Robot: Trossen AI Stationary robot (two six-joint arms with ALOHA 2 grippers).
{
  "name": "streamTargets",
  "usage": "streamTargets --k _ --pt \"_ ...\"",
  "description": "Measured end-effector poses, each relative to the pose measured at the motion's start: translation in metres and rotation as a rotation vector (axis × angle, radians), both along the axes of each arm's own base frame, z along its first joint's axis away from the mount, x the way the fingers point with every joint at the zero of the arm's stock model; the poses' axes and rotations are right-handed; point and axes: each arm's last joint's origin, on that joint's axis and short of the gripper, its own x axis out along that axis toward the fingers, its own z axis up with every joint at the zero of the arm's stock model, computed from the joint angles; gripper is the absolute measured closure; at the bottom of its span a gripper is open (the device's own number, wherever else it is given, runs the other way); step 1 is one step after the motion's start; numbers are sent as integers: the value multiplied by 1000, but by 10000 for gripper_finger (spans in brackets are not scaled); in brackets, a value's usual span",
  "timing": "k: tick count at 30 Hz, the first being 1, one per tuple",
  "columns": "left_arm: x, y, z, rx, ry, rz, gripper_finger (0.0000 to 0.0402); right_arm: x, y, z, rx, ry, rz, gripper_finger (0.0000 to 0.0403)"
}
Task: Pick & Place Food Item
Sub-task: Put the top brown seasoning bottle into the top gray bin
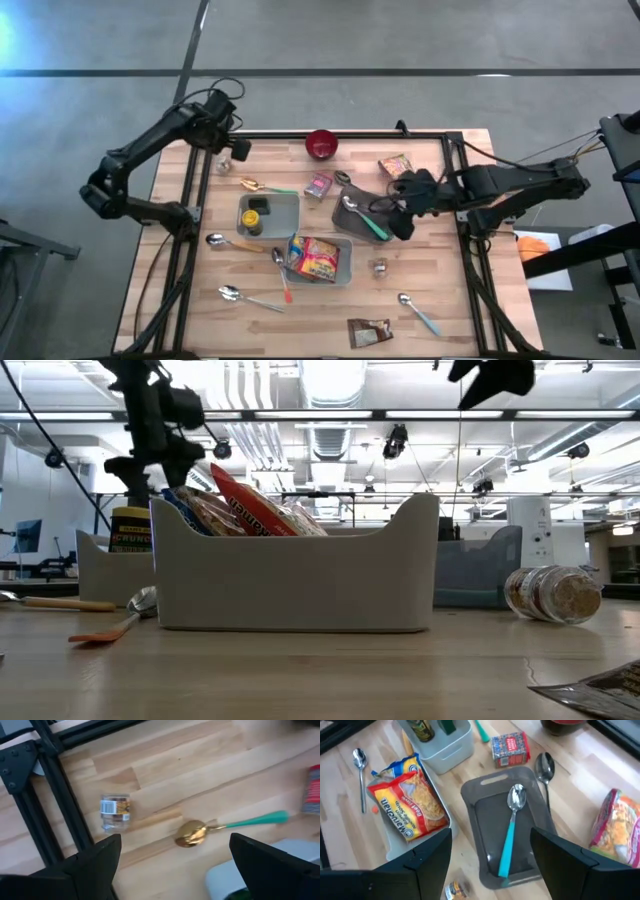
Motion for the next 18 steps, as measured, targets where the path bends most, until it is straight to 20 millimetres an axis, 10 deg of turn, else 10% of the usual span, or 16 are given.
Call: streamTargets --k 18 --pt "0 39 -45 -79 247 32 26 -41 38 -56 224 65 -120 138"
